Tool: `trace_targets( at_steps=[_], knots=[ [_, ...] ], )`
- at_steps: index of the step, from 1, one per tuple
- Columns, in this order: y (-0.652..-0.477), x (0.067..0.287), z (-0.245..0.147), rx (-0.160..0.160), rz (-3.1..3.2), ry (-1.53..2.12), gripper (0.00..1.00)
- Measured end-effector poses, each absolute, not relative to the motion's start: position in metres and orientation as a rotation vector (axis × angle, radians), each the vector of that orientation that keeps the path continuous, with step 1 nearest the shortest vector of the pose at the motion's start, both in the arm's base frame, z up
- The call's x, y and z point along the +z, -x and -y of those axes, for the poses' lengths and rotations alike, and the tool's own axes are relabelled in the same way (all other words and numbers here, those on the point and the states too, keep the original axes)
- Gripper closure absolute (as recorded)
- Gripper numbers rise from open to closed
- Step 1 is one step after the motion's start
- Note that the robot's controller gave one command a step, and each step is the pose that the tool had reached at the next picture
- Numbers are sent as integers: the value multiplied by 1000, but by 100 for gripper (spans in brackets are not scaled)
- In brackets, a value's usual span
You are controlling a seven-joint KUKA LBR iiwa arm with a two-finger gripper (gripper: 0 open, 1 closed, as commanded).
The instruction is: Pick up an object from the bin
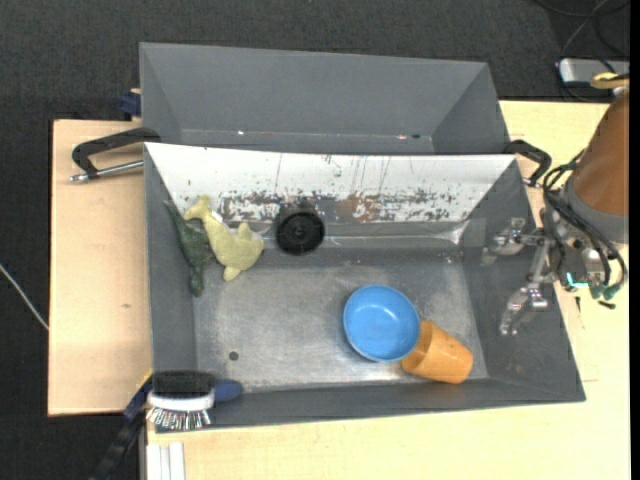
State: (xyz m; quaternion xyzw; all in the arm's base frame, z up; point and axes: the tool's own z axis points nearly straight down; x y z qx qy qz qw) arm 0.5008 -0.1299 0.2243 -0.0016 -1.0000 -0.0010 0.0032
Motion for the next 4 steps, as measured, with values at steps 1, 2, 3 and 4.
trace_targets(
  at_steps=[1, 2, 3, 4],
  knots=[
    [-529, 127, 80, 2, 3133, -245, 0],
    [-529, 120, 74, 15, 3160, -379, 0],
    [-495, 185, 25, -1, 3125, -421, 0],
    [-505, 90, -38, -6, 3045, -758, 0]
  ],
)
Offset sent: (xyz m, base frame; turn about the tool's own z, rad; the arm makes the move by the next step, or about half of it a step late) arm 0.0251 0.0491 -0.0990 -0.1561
